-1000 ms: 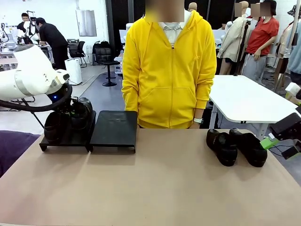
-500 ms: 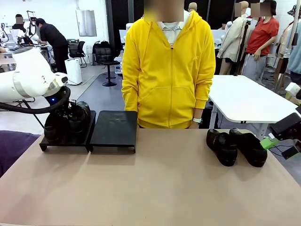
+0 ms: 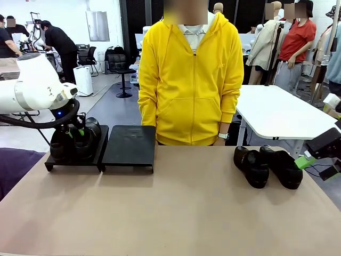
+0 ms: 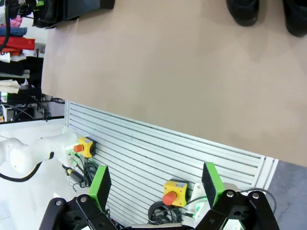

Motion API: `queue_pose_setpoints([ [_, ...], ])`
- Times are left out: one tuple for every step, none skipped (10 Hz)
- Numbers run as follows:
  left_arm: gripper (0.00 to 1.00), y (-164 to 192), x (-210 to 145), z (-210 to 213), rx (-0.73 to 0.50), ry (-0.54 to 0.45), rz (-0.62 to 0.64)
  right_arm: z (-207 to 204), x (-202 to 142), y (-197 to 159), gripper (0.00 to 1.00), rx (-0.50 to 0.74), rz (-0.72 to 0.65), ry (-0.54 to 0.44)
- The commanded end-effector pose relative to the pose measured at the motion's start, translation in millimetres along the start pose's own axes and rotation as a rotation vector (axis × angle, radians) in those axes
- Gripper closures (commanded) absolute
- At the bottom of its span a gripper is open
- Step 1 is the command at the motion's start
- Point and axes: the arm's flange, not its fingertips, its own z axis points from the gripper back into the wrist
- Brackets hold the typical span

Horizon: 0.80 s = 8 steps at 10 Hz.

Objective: Organize the shoes by placing them on the stand.
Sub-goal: Place the Shoe from the middle of the table onto the Shoes Stand.

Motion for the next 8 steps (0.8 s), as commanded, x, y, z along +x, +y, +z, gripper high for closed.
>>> queue_pose_setpoints([
  [0.0,-0.4,-3.6,3.4,0.023,-0.015,0.005,2.5,2.9,2.0,0.0,0.029,0.017,0.002],
  [0.0,-2.7,-5.7,6.6,0.024,-0.017,-0.008,2.5,2.9,2.0,0.0,0.029,0.017,0.002],
  [0.0,-5.1,-8.7,14.3,0.008,-0.01,-0.031,2.5,2.9,2.0,0.0,0.029,0.017,0.002],
  [0.0,-8.0,-23.0,58.4,-0.053,0.047,-0.094,2.5,2.9,2.0,0.0,0.029,0.017,0.002],
  [0.0,-8.0,-23.9,61.0,-0.064,0.058,-0.102,2.5,2.9,2.0,0.0,0.029,0.017,0.002],
  [0.0,-6.1,-30.2,77.0,-0.092,0.062,-0.115,2.5,2.9,2.0,0.0,0.029,0.017,0.002],
  [0.0,-3.9,-38.5,96.7,-0.156,0.085,-0.152,2.5,2.9,2.0,0.0,0.029,0.017,0.002],
  [0.0,2.4,-46.7,114.5,-0.194,0.134,-0.179,2.5,2.9,2.0,0.0,0.029,0.017,0.002],
])
